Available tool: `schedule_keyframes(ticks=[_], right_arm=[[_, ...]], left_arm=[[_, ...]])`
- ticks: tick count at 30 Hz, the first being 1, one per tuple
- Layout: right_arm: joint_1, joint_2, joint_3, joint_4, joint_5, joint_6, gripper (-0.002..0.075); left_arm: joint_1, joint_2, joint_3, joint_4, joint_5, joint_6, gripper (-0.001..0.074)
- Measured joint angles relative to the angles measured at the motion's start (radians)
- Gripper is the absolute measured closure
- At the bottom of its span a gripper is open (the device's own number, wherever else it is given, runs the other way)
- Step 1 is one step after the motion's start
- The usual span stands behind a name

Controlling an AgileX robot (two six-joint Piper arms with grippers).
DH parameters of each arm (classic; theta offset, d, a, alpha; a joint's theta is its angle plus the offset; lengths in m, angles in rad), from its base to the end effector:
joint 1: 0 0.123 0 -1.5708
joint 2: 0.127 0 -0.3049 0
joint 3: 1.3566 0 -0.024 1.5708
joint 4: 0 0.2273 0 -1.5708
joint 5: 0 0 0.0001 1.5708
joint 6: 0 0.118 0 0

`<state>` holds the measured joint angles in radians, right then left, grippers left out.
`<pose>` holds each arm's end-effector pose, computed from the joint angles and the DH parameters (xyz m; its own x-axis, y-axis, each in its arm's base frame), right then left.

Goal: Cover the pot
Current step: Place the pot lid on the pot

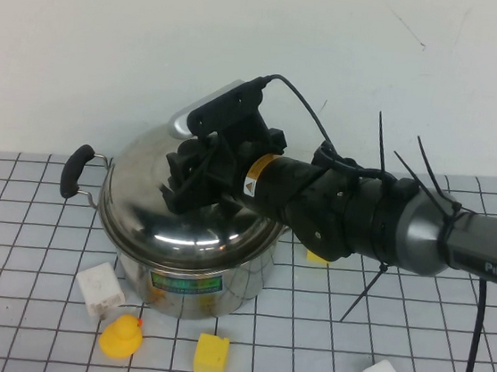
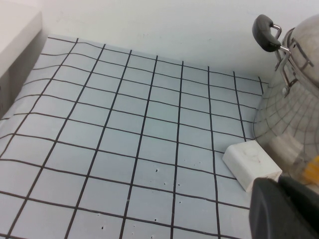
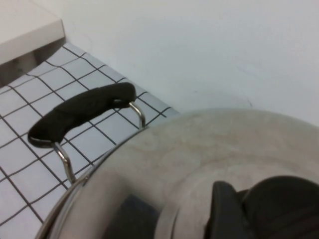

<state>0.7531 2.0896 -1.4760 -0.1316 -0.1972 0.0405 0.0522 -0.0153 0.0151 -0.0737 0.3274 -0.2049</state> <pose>0.3654 0.3466 0.2346 -0.1740 -0.2844 -0.9428 -0.7196 0.6903 -0.0753 0.0360 -0.0009 0.1727 -0.2198 -0.2830 -0.9336 -0.0923 0.9587 -0.2689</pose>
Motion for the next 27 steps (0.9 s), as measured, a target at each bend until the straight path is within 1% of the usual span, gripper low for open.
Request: schedule_keyframes(ticks=[7, 14, 24, 27], right_arm=[[0.000, -0.020, 0.000, -0.008, 0.043, 0.002, 0.0379], [0.000, -0.037, 0.004, -0.037, 0.101, 0.039, 0.0379], [-0.002, -0.039, 0.004, -0.043, 0.104, 0.044, 0.0379], [-0.002, -0.039, 0.004, -0.044, 0.099, 0.045, 0.0342]], left_arm=[[0.000, 0.000, 0.000, 0.000, 0.000, 0.000, 0.0738], [0.000, 0.000, 0.000, 0.000, 0.000, 0.000, 0.0738], [0.000, 0.000, 0.000, 0.000, 0.000, 0.000, 0.0738], [0.000, 0.000, 0.000, 0.000, 0.000, 0.000, 0.0738]])
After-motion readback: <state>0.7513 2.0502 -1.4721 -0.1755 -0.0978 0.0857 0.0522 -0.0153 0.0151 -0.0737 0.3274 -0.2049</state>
